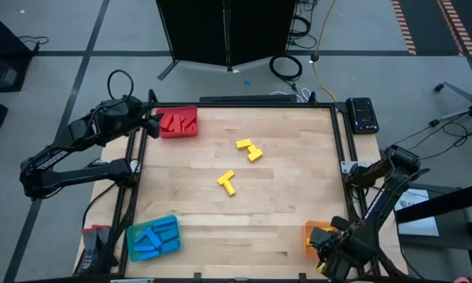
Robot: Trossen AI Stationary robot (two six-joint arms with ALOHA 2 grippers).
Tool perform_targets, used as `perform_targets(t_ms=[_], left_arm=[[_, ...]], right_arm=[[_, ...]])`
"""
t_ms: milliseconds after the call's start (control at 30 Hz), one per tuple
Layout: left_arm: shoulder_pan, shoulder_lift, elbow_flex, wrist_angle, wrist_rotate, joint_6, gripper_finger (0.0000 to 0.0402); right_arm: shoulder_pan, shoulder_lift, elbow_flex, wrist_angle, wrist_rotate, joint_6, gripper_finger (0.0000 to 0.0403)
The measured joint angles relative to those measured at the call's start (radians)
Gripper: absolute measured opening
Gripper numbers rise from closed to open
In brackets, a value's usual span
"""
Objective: Sort blocks
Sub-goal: Put the yellow block into the orange bin
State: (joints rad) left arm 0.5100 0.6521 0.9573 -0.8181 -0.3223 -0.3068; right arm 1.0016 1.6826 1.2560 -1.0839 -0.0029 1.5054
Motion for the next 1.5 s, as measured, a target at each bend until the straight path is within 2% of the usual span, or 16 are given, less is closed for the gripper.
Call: perform_targets(t_ms=[267,500,567,700,800,900,1033,1167,1267,1400,1500], left_arm=[[0.0,0.0,0.0,0.0,0.003,0.0,0.0267],[0.0,0.0,0.0,0.0,0.003,0.0,0.0267],[0.0,0.0,0.0,0.0,0.003,0.0,0.0267],[0.0,0.0,0.0,0.0,0.003,0.0,0.0267],[0.0,0.0,0.0,0.0,0.003,0.0,0.0267],[0.0,0.0,0.0,0.0,0.003,0.0,0.0267],[0.0,0.0,0.0,0.0,0.003,0.0,0.0267],[0.0,0.0,0.0,0.0,0.003,0.0,0.0267],[0.0,0.0,0.0,0.0,0.003,0.0,0.0267],[0.0,0.0,0.0,0.0,0.003,0.001,0.0267],[0.0,0.0,0.0,0.0,0.003,0.001,0.0267]], right_arm=[[0.0,-0.002,-0.09,0.154,-0.026,0.0,0.0082],[0.0,-0.002,-0.092,0.12,-0.026,0.001,0.0085],[-0.002,-0.002,-0.092,0.102,-0.026,0.002,0.0121],[-0.014,-0.002,-0.092,0.083,-0.026,0.002,0.0228],[-0.024,-0.003,-0.092,0.079,-0.027,0.0,0.0281],[-0.042,-0.01,-0.093,0.076,-0.031,0.002,0.0297],[-0.089,-0.069,-0.071,0.06,0.039,-0.038,0.0284],[-0.176,-0.17,-0.025,-0.064,0.177,-0.107,0.0265],[-0.279,-0.253,0.011,-0.135,0.333,-0.197,0.0259],[-0.478,-0.318,0.044,-0.111,0.472,-0.491,0.0258],[-0.649,-0.32,0.054,-0.02,0.471,-0.75,0.0258]])
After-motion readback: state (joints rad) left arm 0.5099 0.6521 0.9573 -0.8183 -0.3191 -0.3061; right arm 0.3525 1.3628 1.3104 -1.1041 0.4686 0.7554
